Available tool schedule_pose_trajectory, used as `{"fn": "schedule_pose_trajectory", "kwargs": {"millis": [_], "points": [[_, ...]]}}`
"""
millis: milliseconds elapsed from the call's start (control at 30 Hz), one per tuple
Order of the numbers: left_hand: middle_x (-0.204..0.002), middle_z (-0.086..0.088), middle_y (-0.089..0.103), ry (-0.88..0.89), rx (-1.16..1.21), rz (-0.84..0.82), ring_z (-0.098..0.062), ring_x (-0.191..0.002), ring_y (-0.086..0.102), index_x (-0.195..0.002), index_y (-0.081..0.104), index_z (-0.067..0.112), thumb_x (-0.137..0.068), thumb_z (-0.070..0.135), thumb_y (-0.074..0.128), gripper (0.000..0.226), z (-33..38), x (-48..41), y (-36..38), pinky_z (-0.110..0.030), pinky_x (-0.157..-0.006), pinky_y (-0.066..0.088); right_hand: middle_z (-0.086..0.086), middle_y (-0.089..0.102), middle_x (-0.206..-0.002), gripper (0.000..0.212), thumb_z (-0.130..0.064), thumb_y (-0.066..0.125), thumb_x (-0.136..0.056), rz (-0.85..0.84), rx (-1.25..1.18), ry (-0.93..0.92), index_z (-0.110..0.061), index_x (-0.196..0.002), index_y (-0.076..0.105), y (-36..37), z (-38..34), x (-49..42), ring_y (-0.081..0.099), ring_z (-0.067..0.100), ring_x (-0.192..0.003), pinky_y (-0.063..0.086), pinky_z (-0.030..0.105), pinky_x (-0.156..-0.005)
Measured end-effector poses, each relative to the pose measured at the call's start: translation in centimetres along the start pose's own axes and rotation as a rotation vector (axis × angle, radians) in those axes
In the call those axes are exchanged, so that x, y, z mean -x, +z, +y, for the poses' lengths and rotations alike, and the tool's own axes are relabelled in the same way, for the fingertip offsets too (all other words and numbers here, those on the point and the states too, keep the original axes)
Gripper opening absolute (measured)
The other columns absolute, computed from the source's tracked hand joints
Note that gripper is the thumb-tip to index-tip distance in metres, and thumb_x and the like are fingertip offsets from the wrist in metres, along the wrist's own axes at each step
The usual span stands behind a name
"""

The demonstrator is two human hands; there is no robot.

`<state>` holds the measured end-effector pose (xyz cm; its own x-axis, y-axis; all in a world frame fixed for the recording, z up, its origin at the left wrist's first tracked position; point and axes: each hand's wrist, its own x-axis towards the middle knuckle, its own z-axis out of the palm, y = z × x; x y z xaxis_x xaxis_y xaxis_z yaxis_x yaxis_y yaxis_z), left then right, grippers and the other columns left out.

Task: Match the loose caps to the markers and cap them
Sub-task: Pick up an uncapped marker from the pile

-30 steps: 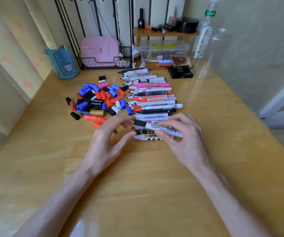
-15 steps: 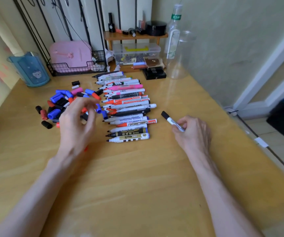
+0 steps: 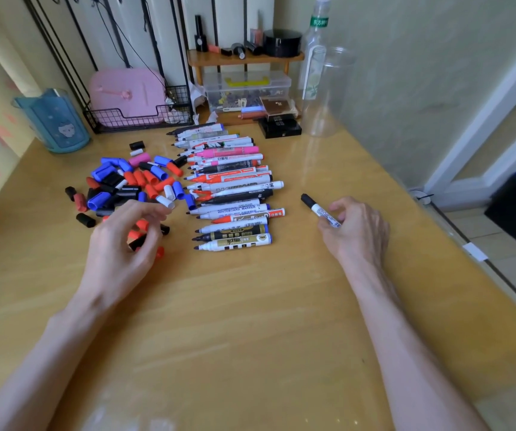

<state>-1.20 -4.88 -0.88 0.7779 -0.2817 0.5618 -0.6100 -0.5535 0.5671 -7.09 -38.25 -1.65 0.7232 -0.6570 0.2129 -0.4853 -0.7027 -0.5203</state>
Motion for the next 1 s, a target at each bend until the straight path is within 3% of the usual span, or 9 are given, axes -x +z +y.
{"fn": "schedule_pose_trajectory", "kwargs": {"millis": [233, 467, 600, 733, 1000], "points": [[-0.104, 0.004, 0.072, -0.017, 0.007, -0.040, -0.010, -0.094, 0.064, -0.107, 0.073, 0.012, -0.096, -0.007, 0.058, 0.027, -0.4, 0.3, 0.5, -0.024, -0.082, 0.048, -0.002, 0.073, -0.106, 0.025, -0.030, 0.077, -0.084, -0.051, -0.062, 0.027, -0.029, -0.109, 0.072, -0.4, -0.4, 0.2, 0.065, 0.029, -0.103, 0.049, 0.041, -0.093], [-0.103, 0.002, 0.072, -0.031, 0.023, -0.064, -0.016, -0.093, 0.065, -0.109, 0.072, 0.017, -0.095, -0.005, 0.061, 0.029, -1.0, 0.5, 0.8, -0.026, -0.082, 0.048, -0.014, 0.061, -0.082, 0.015, -0.027, 0.075, -0.087, -0.107, -0.121, 0.040, -0.028, -0.102, 0.076, -0.6, -0.7, 0.2, 0.067, 0.024, -0.091, 0.052, 0.037, -0.083], [-0.103, 0.005, 0.071, -0.032, 0.024, -0.072, -0.013, -0.094, 0.065, -0.109, 0.072, 0.020, -0.095, -0.005, 0.062, 0.030, -1.0, 0.5, 0.9, -0.018, -0.083, 0.046, -0.010, 0.066, -0.089, 0.015, -0.022, 0.076, -0.087, -0.068, -0.138, 0.058, -0.026, -0.102, 0.077, -0.9, -0.6, 0.0, 0.066, 0.024, -0.090, 0.051, 0.034, -0.078], [-0.103, 0.004, 0.071, -0.030, 0.025, -0.080, -0.015, -0.095, 0.066, -0.109, 0.072, 0.020, -0.095, -0.004, 0.061, 0.030, -1.0, 0.5, 1.0, -0.023, -0.084, 0.049, -0.001, 0.074, -0.102, 0.019, -0.020, 0.077, -0.083, 0.048, -0.070, 0.075, -0.026, -0.101, 0.077, -0.7, -0.2, -0.3, 0.066, 0.029, -0.098, 0.050, 0.042, -0.091], [-0.105, 0.006, 0.072, -0.036, 0.020, -0.083, -0.014, -0.097, 0.067, -0.109, 0.072, 0.022, -0.095, -0.004, 0.062, 0.031, -1.0, 0.5, 0.9, -0.022, -0.086, 0.049, -0.001, 0.071, -0.106, 0.021, -0.034, 0.075, -0.087, 0.027, -0.034, 0.074, -0.030, -0.108, 0.074, -0.2, 0.3, -0.5, 0.059, 0.027, -0.109, 0.029, 0.036, -0.088]]}}
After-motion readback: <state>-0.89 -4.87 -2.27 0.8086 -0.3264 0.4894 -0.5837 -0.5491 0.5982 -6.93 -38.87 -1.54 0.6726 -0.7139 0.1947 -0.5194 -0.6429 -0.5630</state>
